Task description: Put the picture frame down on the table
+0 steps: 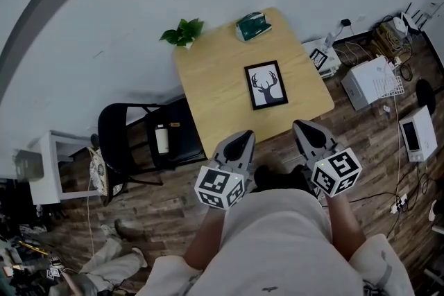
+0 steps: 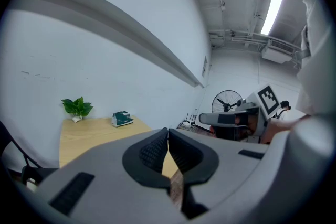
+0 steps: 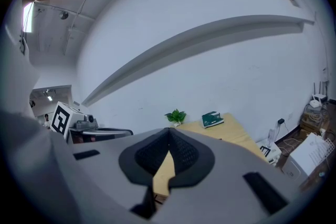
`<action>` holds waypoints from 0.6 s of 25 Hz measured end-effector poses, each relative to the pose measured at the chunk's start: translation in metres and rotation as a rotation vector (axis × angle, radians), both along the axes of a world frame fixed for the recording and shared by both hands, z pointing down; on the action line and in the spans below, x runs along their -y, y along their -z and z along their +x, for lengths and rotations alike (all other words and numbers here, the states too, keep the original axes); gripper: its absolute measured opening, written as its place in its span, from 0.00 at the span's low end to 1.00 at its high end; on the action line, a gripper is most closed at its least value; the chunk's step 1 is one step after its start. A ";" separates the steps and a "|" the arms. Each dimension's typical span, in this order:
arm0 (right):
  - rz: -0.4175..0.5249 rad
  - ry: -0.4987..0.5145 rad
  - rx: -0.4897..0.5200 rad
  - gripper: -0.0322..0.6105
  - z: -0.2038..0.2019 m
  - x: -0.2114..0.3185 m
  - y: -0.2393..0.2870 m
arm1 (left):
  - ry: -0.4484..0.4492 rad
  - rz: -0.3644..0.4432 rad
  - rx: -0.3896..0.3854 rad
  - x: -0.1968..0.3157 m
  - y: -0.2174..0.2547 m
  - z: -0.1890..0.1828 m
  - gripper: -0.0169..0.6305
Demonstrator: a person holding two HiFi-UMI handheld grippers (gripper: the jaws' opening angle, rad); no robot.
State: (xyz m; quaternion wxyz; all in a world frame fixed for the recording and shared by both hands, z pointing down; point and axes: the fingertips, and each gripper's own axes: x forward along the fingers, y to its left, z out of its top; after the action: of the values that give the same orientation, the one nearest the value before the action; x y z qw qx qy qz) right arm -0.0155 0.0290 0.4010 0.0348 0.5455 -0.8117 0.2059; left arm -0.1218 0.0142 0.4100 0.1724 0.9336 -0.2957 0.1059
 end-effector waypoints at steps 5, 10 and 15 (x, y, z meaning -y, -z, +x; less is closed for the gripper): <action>0.001 0.004 0.005 0.05 -0.001 -0.004 0.000 | -0.010 0.004 0.003 -0.005 0.001 0.004 0.04; -0.008 0.015 0.012 0.05 -0.003 -0.003 -0.004 | -0.010 0.001 0.010 -0.007 -0.001 0.003 0.04; -0.016 0.013 0.020 0.05 -0.005 -0.003 -0.007 | -0.004 -0.009 0.011 -0.008 -0.005 0.000 0.04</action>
State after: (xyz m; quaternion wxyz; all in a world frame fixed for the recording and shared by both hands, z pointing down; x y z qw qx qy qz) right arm -0.0207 0.0317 0.4082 0.0325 0.5376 -0.8140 0.2175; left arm -0.1219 0.0220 0.4146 0.1750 0.9328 -0.2943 0.1128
